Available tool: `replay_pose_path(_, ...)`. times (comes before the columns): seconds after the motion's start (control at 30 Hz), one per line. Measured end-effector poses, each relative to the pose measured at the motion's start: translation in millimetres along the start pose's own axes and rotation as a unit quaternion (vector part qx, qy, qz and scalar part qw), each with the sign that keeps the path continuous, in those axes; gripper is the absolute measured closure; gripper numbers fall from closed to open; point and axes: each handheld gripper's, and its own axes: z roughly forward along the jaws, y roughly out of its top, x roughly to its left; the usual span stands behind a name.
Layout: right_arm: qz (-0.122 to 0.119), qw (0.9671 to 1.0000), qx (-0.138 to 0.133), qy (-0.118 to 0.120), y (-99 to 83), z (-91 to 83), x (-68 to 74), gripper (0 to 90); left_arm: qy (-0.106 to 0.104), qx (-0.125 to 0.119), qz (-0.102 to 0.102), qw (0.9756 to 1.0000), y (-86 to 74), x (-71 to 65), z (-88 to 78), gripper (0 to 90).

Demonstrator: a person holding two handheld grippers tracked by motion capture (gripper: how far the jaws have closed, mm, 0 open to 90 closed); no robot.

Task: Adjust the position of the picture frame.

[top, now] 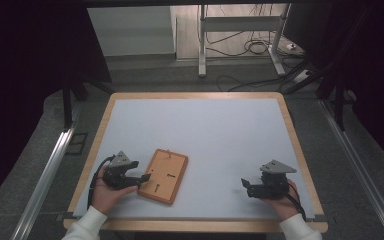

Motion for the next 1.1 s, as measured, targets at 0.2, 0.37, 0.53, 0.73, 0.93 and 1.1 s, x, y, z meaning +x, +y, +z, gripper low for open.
replay_pose_path(0.2, -0.012, 0.9999, -0.001, 0.009, -0.8, 2.7, 3.5, 10.0, 0.002, -0.004, -0.004, 1.0, -0.4, 1.6, -1.8, 28.0)
replay_pose_path(0.37, -0.022, 0.9996, -0.01, 0.016, 2.7, 1.0, 10.2, 10.8, 0.0, -0.006, -0.001, 1.0, -1.2, -1.3, -4.1, 28.0)
replay_pose_path(0.53, -0.03, 0.9991, -0.016, 0.025, 5.7, 3.3, 17.1, 13.1, -0.002, -0.007, 0.001, 1.0, -0.6, -1.9, -3.3, 27.9)
replay_pose_path(0.73, -0.033, 0.9986, -0.015, 0.038, 10.6, 6.5, 22.3, 15.4, -0.003, -0.002, 0.004, 1.0, 0.6, -1.3, 0.6, 27.9)
replay_pose_path(0.93, -0.038, 0.9977, -0.019, 0.053, 20.3, 10.5, 31.1, 16.3, -0.003, -0.003, 0.004, 1.0, -0.3, -1.0, -0.6, 27.8)
replay_pose_path(1.1, -0.036, 0.9978, -0.028, 0.049, 32.2, 16.1, 36.3, 16.5, -0.003, -0.004, 0.002, 1.0, -0.4, -1.0, -1.2, 27.8)
